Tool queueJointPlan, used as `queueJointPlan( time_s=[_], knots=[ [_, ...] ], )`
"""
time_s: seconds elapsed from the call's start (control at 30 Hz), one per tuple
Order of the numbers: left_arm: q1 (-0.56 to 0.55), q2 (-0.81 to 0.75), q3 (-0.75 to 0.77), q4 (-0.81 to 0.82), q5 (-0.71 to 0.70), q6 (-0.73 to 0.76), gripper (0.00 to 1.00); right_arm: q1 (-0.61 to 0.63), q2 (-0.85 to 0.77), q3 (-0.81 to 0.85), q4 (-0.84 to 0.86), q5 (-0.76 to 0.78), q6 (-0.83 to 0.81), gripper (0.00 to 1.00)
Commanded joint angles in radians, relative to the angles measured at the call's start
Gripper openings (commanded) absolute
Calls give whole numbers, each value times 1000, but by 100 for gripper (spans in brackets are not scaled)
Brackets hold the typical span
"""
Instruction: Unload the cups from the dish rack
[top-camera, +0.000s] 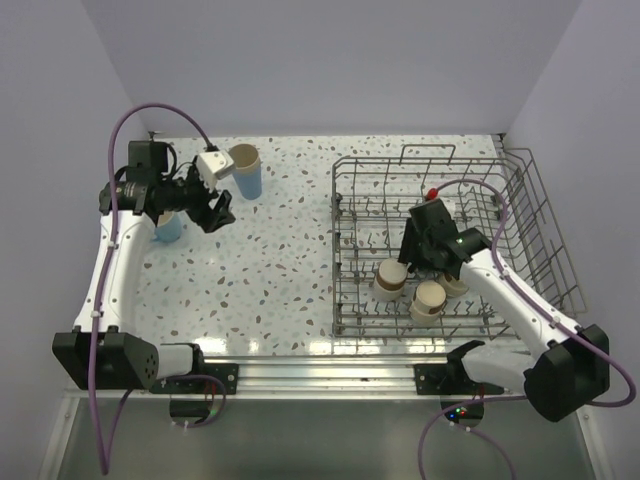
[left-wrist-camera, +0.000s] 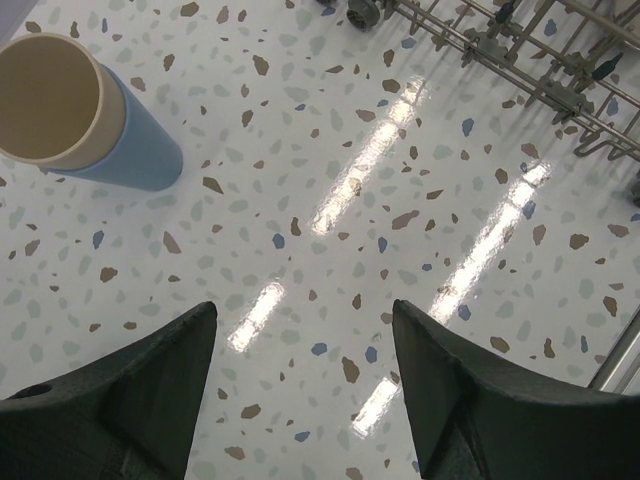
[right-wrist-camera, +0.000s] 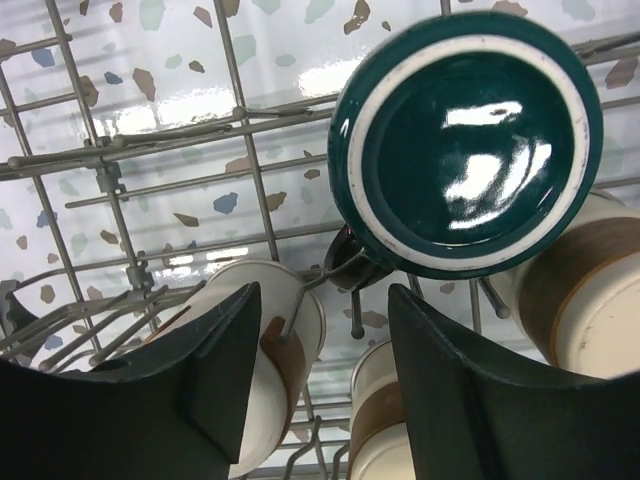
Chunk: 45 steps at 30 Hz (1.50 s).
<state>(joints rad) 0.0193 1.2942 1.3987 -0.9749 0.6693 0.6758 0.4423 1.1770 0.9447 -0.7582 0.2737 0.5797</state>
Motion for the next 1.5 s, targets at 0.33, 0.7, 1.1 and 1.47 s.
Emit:
queueJointPlan(
  time_s=[0.33, 0.7, 1.1, 1.47],
  knots=[
    [4, -32, -29, 25, 62, 80, 75, -2, -39, -147, 188, 277, 353, 53],
    [4, -32, -26, -8, 78, 120, 75, -2, -8, -193, 214, 377, 348, 18],
    [7, -26, -13, -27, 75, 122, 75, -4, -14, -155, 261, 378, 229, 0],
    [5, -15, 0, -4, 81, 85, 75, -4, -183, -96, 247, 360, 151, 0]
  ],
)
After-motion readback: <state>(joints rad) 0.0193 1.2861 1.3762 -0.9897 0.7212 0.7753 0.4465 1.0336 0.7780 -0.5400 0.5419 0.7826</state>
